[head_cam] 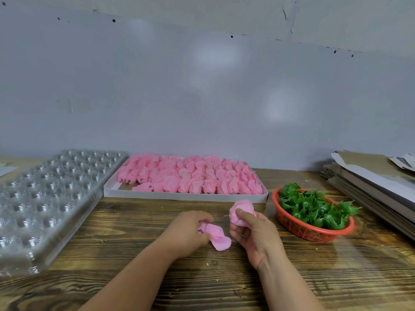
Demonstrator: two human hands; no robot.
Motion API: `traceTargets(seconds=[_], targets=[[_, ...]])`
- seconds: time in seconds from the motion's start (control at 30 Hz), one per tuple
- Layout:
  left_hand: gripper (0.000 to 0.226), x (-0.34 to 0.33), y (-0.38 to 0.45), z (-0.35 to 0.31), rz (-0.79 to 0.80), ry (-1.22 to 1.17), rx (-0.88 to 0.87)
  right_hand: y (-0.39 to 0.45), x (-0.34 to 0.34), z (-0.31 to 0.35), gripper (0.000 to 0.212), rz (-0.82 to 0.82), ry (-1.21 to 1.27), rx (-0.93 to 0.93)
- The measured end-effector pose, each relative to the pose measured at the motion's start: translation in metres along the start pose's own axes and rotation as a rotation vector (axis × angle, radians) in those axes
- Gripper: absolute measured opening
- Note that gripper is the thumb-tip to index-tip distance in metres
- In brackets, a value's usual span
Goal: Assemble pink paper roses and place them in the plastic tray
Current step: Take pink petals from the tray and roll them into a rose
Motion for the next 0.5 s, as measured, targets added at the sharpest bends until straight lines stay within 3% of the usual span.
traceTargets(seconds=[0.13, 0.37, 0.5], targets=[[0.025, -0.001, -0.001, -0.005, 0.040, 0.063, 0.009, 0.000, 0.000, 0.000, 0.008, 0.000, 0.000, 0.003], [0.052, -0.003, 0.004, -0.001, 0.011, 0.020, 0.077, 0.000, 0.000, 0.000, 0.008, -0.007, -0.005, 0.014], [0.020, -0.015, 0.007, -0.002, -0.009, 0.121, 0.059, -0.001, -0.001, 0.000, 0.010, -0.015, 0.003, 0.009]])
Point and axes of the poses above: each hand's wrist, its own y-axis towards the middle knuckle, its own x-axis out of the back of the hand, z = x × y, the point moved 3 cm from there along y, towards the middle knuckle, and after that the axes turned 8 degrees about -y, right-handed, at the moved point
